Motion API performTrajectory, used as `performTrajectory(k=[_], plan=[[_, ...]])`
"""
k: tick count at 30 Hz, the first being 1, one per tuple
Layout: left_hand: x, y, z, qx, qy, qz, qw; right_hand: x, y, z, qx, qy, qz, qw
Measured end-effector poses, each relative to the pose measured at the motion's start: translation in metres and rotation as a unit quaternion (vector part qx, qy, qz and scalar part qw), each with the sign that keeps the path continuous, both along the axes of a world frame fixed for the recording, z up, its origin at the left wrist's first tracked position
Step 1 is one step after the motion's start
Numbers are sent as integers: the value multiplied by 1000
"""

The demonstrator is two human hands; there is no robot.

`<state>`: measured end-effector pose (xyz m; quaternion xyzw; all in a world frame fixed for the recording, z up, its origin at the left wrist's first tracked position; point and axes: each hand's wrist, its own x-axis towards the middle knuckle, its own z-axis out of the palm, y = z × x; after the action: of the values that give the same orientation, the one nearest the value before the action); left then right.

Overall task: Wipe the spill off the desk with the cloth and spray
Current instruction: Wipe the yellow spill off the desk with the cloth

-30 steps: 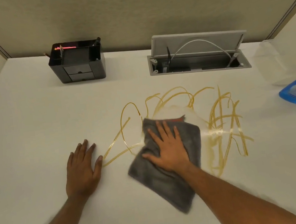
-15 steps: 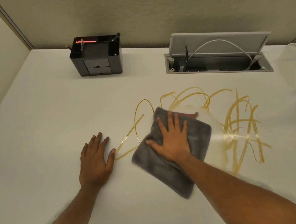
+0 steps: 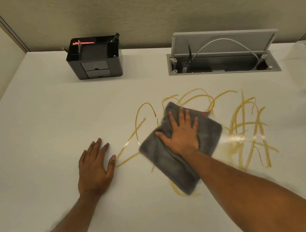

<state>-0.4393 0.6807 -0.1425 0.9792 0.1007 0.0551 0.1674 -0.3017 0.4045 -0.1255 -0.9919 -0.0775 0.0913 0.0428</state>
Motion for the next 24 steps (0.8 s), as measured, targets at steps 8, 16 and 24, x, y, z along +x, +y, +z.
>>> performTrajectory(k=[8, 16, 24], plan=[[0, -1, 1, -5, 0, 0, 1000, -81, -101, -2, 18, -11, 122, 992], [-1, -3, 1, 1, 6, 0, 1000, -8, -53, -4, 24, -17, 36, 999], [-3, -1, 0, -6, 11, -12, 1000, -91, -93, -5, 72, -14, 139, 988]])
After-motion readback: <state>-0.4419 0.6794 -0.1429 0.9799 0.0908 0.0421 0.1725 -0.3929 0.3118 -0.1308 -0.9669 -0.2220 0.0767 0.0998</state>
